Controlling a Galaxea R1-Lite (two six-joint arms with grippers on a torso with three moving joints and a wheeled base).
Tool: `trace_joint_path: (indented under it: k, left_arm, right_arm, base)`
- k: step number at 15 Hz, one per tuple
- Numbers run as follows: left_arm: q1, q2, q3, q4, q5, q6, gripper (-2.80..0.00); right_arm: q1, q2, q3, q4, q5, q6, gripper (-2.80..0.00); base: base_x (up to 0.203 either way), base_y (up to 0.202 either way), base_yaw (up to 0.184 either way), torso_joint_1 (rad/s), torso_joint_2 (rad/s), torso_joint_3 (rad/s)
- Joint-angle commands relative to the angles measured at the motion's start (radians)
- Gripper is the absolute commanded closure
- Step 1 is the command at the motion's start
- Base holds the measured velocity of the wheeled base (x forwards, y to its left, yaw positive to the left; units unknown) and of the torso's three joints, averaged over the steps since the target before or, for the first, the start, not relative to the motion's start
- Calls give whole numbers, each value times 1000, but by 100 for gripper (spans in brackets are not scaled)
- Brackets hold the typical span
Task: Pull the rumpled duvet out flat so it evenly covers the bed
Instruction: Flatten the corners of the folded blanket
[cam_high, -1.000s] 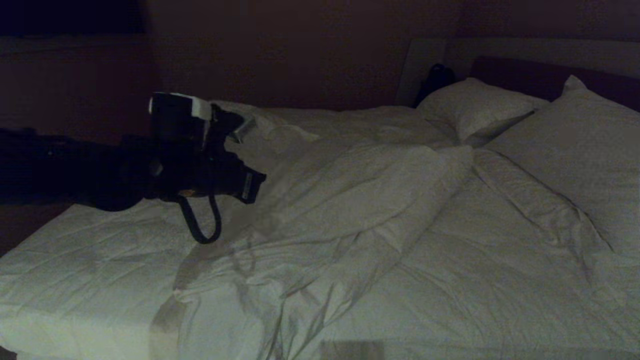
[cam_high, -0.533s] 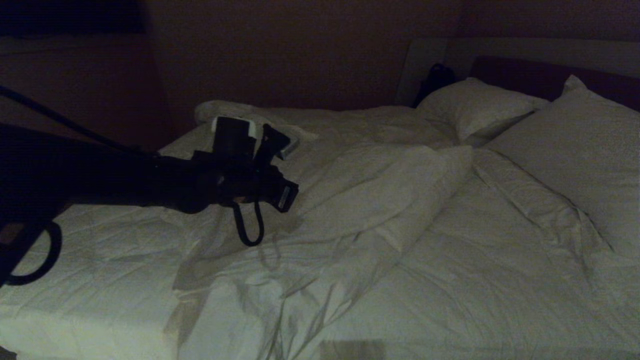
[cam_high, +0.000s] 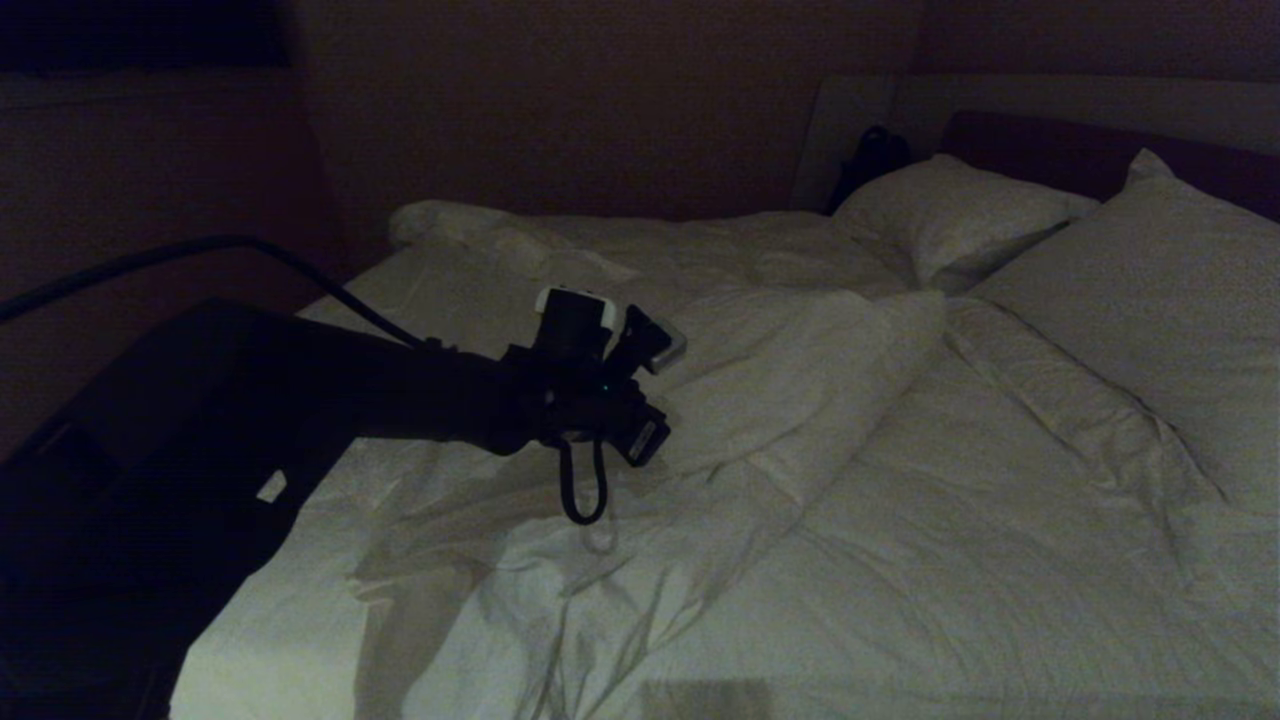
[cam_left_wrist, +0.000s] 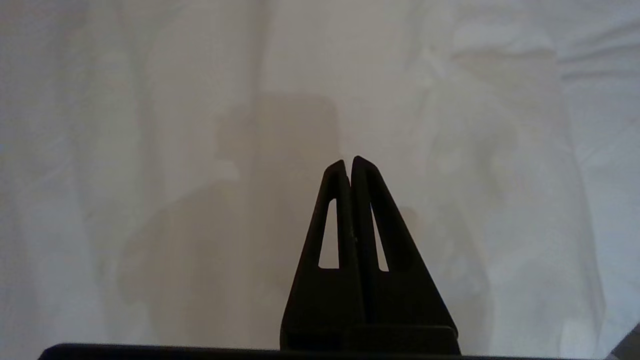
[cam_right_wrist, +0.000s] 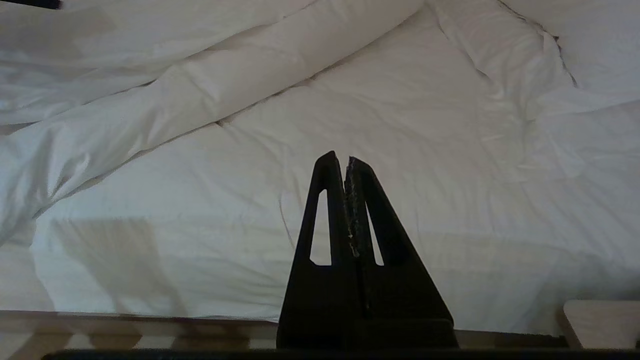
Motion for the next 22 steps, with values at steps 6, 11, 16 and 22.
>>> trace_joint_path:
  k: [6, 11, 16, 22]
  left_arm:
    - [-5, 107, -147, 46, 2, 2, -280]
    - [-6, 156, -252, 112, 21, 29, -280]
    - [-6, 260, -296, 99, 21, 59, -280]
    - [-6, 381, -307, 40, 94, 77, -280]
  right_arm:
    - [0, 1, 0, 0, 1, 0, 0]
    - [0, 1, 0, 0, 1, 0, 0]
    - [0, 1, 0, 0, 1, 0, 0]
    - [2, 1, 0, 0, 1, 0, 0]
  base:
    - [0, 0, 0, 0, 0, 0]
    - [0, 0, 0, 0, 0, 0]
    - [0, 0, 0, 0, 0, 0]
    - [0, 0, 0, 0, 0, 0]
